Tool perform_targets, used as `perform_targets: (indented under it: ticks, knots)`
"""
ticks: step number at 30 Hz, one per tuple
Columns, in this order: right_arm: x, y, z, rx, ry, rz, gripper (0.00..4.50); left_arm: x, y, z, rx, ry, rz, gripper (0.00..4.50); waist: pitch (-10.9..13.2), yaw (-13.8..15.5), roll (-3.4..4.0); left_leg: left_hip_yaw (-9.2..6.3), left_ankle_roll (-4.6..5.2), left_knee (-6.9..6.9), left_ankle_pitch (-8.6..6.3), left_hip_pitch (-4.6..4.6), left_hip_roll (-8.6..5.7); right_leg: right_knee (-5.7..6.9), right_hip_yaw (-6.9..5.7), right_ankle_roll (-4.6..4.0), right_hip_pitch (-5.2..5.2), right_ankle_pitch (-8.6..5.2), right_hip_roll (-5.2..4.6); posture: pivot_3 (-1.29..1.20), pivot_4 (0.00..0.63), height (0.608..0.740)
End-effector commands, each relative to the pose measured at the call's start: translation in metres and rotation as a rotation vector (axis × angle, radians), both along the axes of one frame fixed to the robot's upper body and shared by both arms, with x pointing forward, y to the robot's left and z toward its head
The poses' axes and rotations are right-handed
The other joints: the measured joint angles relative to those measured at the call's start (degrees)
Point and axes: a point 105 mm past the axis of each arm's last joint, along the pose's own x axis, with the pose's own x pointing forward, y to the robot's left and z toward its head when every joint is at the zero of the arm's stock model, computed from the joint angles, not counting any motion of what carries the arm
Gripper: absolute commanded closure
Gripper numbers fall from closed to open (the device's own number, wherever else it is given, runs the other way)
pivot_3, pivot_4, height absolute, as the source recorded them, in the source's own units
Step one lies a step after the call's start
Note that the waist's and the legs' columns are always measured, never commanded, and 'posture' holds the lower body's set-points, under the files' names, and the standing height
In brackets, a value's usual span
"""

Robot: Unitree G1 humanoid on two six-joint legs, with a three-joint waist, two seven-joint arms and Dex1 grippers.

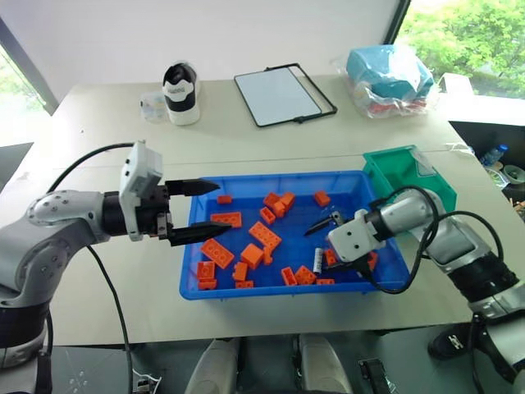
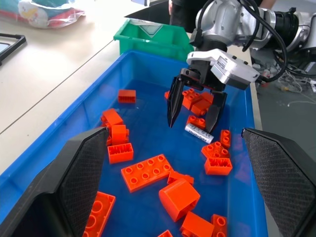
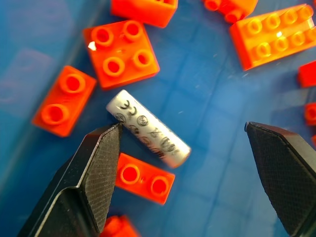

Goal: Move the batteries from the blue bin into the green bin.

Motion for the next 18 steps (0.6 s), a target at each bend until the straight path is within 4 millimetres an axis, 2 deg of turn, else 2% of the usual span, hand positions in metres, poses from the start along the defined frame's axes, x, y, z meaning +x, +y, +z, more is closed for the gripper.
perform_targets:
  ticks: [1,4,8,11,13,15,18]
  knots:
    - [-0.003,0.009,0.002,0.053,0.035,-0.013,1.2,-0.004,-0.002,0.012,-0.002,-0.054,-0.017,0.0,0.0,0.0,0.0,-0.01,0.0,-0.02,-0.01,0.09,0.0,-0.03,0.0,0.0,0.09,0.0,0.0,0.0,0.15,0.731]
    - [-0.006,0.016,0.012,0.144,0.077,-0.082,2.68,-0.005,-0.002,0.011,0.001,-0.049,-0.024,0.0,0.0,0.0,0.01,-0.02,-0.04,-0.04,-0.04,0.18,0.0,-0.04,0.0,-0.01,0.18,-0.01,0.0,0.0,0.15,0.731]
    - [-0.01,0.017,0.039,0.335,0.151,-0.249,2.68,-0.003,-0.003,0.008,0.001,-0.043,-0.031,0.0,0.0,0.2,0.01,-0.04,-0.04,-0.03,-0.04,0.18,-0.01,-0.04,0.01,-0.01,0.18,-0.01,-0.01,0.0,0.15,0.731]
    - [-0.003,0.006,0.075,0.523,0.124,-0.453,2.68,-0.001,-0.006,0.007,-0.005,-0.04,-0.039,0.0,0.0,0.3,0.01,-0.06,-0.03,-0.02,-0.05,0.18,-0.01,-0.05,0.01,-0.01,0.19,-0.01,-0.03,0.0,0.15,0.731]
    - [0.0,-0.005,0.09,0.615,0.118,-0.576,2.68,0.001,-0.007,0.006,-0.012,-0.037,-0.046,0.0,0.0,0.4,0.01,-0.07,-0.02,-0.03,-0.06,0.18,-0.01,-0.06,0.01,-0.02,0.19,-0.01,-0.03,0.0,0.15,0.731]
    - [-0.005,-0.01,0.095,0.639,0.134,-0.617,2.68,0.002,-0.008,0.006,-0.016,-0.034,-0.053,0.0,0.0,0.6,0.01,-0.07,-0.01,-0.03,-0.06,0.17,-0.01,-0.06,0.01,-0.02,0.19,-0.02,-0.03,0.0,0.15,0.731]
    - [-0.013,-0.005,0.087,0.557,0.099,-0.564,2.68,0.005,-0.011,0.007,-0.022,-0.034,-0.063,0.0,0.0,0.9,0.01,-0.05,0.03,-0.04,-0.09,0.17,-0.01,-0.09,0.01,-0.02,0.2,-0.02,-0.04,0.0,0.15,0.731]
